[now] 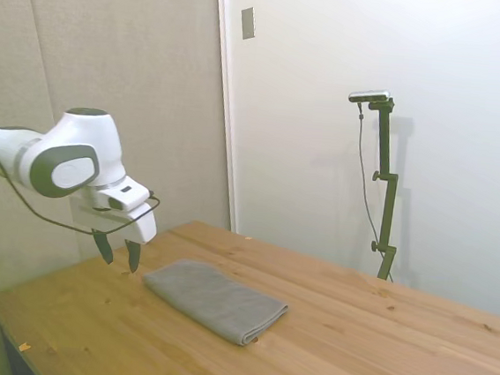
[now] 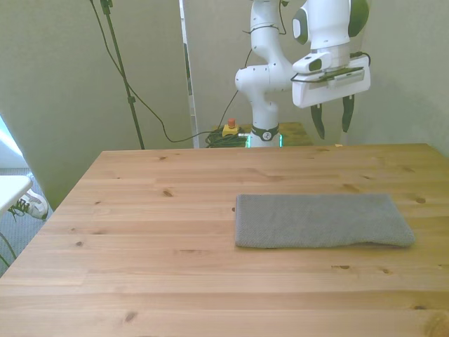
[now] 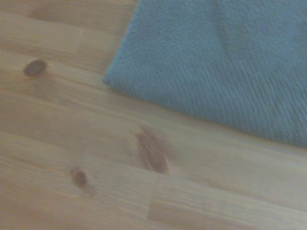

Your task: Unfold the towel

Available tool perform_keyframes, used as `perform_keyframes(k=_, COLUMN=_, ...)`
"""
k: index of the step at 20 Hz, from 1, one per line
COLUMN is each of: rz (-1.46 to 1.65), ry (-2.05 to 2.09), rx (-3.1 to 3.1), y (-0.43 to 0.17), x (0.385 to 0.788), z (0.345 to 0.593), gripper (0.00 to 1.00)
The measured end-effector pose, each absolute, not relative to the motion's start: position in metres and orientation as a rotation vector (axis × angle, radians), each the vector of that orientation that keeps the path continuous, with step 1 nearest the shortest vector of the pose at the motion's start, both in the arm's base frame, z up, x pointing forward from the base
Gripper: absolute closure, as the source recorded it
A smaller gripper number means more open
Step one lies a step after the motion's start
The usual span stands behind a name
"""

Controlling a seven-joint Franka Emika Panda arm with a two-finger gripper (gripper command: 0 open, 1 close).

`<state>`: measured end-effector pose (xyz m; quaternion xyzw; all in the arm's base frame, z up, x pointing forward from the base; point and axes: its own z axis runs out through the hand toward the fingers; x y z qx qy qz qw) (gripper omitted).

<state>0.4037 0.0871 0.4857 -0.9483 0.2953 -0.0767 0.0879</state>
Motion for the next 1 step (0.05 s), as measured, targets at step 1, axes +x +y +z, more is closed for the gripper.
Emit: perform_keyframes(k=1, rz=-0.259, ry=0.934, rx=-2.821, y=0.0847, x=0.3897, z=0.4916, gripper=0.0)
